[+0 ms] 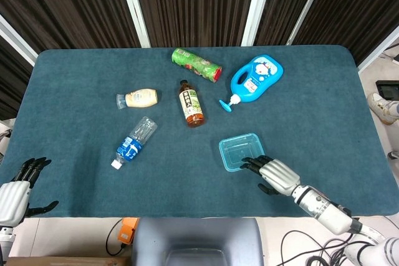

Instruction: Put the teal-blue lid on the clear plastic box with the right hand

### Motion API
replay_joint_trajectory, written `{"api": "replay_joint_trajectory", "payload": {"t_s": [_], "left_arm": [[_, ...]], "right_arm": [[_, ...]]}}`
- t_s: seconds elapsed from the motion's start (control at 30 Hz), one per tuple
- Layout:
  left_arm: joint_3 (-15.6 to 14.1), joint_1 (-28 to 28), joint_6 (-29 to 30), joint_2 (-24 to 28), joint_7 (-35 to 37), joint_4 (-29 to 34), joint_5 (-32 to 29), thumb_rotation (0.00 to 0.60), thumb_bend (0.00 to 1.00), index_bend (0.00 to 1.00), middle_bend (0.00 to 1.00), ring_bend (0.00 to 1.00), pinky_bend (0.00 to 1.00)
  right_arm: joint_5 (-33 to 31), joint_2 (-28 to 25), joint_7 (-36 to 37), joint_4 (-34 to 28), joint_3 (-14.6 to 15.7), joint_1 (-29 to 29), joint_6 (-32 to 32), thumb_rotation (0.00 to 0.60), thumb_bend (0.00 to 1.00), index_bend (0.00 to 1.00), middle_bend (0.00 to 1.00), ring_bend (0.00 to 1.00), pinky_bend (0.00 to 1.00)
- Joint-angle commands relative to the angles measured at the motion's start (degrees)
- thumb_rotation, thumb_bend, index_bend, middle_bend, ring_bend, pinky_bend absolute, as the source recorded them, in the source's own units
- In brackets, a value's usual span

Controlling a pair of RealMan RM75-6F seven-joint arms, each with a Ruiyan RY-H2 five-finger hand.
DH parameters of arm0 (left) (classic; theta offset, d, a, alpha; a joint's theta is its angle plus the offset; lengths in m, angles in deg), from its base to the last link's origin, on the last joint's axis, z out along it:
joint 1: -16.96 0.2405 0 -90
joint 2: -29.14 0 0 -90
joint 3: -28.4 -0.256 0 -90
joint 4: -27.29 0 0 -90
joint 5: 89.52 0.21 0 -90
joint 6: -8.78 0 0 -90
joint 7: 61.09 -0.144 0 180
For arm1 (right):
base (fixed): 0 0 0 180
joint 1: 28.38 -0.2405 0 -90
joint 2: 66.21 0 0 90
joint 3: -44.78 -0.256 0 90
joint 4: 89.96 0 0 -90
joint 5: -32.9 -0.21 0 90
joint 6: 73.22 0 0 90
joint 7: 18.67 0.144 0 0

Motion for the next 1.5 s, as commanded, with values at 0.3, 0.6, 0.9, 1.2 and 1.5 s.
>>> {"api": "replay_joint_trajectory", "payload": {"t_s": [0.3, 0.6, 0.9, 1.2, 1.5], "left_arm": [[0.02, 0.05, 0.12, 0.02, 0.15, -0.02, -0.01, 0.6, 0.37, 0.17, 0.11, 0.07, 0.35], [-0.04, 0.06, 0.12, 0.06, 0.01, 0.11, 0.05, 0.6, 0.37, 0.17, 0.11, 0.07, 0.35], [-0.03, 0.12, 0.23, 0.11, 0.1, 0.11, 0.02, 0.6, 0.37, 0.17, 0.11, 0.07, 0.35], [-0.04, 0.21, 0.37, 0.21, 0.4, 0.09, 0.09, 0.6, 0.37, 0.17, 0.11, 0.07, 0.35], [-0.07, 0.11, 0.24, 0.13, -0.05, 0.19, 0.16, 0.6, 0.37, 0.17, 0.11, 0.07, 0.35]], "right_arm": [[-0.82, 0.39, 0.5, 1.39, -0.14, 0.46, -0.4, 0.6, 0.55, 0.32, 0.23, 0.25, 0.3], [-0.77, 1.08, 1.75, 2.59, 0.18, 0.63, -0.93, 0.6, 0.55, 0.32, 0.23, 0.25, 0.3], [-0.45, 2.64, 3.19, 4.49, 0.57, 0.55, -1.65, 0.6, 0.55, 0.32, 0.23, 0.25, 0.3], [-0.37, 3.32, 3.88, 5.42, 0.53, 0.74, -1.22, 0.6, 0.55, 0.32, 0.23, 0.25, 0.29], [0.72, 0.52, 3.48, 4.05, -1.13, 3.35, 7.21, 0.6, 0.55, 0.31, 0.23, 0.23, 0.26]]}}
